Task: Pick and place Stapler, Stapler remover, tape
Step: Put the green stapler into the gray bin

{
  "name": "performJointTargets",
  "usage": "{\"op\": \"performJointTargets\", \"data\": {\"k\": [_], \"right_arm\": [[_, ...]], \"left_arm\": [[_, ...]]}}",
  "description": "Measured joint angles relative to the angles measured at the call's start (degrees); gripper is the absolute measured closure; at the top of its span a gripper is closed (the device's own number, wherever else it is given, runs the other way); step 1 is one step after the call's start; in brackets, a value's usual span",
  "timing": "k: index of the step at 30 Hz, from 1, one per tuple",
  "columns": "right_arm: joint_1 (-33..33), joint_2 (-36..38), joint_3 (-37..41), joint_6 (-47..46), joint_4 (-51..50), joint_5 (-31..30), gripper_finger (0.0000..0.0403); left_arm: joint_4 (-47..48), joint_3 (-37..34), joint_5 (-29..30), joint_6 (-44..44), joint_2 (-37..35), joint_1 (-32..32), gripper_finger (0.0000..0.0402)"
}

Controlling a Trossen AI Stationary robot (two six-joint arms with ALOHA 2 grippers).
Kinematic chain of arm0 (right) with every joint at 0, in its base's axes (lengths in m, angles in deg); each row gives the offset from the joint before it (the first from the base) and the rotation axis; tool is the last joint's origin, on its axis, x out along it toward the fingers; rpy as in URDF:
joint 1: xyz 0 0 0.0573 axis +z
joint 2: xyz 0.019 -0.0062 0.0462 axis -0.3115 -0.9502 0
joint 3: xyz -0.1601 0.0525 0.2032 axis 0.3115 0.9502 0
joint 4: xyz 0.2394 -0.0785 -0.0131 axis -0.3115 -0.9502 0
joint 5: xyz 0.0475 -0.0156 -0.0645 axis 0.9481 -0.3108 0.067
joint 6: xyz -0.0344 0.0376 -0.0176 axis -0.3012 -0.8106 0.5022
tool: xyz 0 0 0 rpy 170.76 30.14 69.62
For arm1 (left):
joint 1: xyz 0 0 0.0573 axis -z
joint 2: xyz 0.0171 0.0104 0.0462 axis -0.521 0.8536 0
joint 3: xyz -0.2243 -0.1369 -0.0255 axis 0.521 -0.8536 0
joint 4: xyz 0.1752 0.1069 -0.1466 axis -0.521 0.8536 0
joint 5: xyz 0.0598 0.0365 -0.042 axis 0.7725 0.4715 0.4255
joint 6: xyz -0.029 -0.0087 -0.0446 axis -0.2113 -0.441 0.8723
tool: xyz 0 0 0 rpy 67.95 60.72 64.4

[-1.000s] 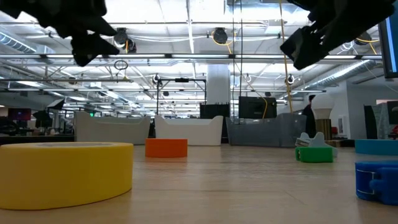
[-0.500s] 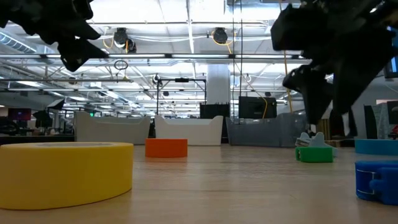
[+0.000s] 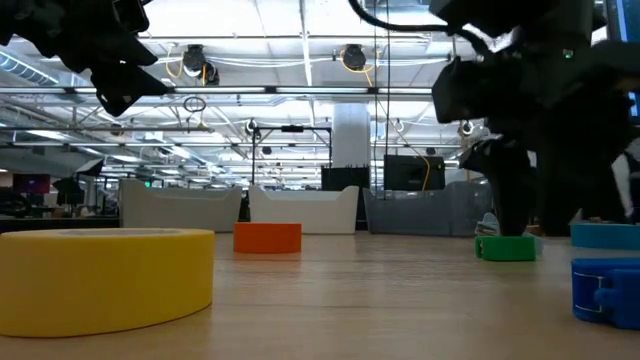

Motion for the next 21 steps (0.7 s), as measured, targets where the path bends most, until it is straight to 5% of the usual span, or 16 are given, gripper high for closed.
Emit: {"op": "performJointTargets", "data": {"k": [15,21], "right_arm": [[-0.07,-1.82,0.0,0.77,0.35,-1.45,0.0195],[-0.04,-1.82,0.0,1.5,0.29,-1.45,0.0225]], "left_arm": [[-0.37,0.0,0.02,0.21,0.0,0.0,0.0215],[-0.39,0.0,0.04,0.21,0.0,0.0,0.0215]]}}
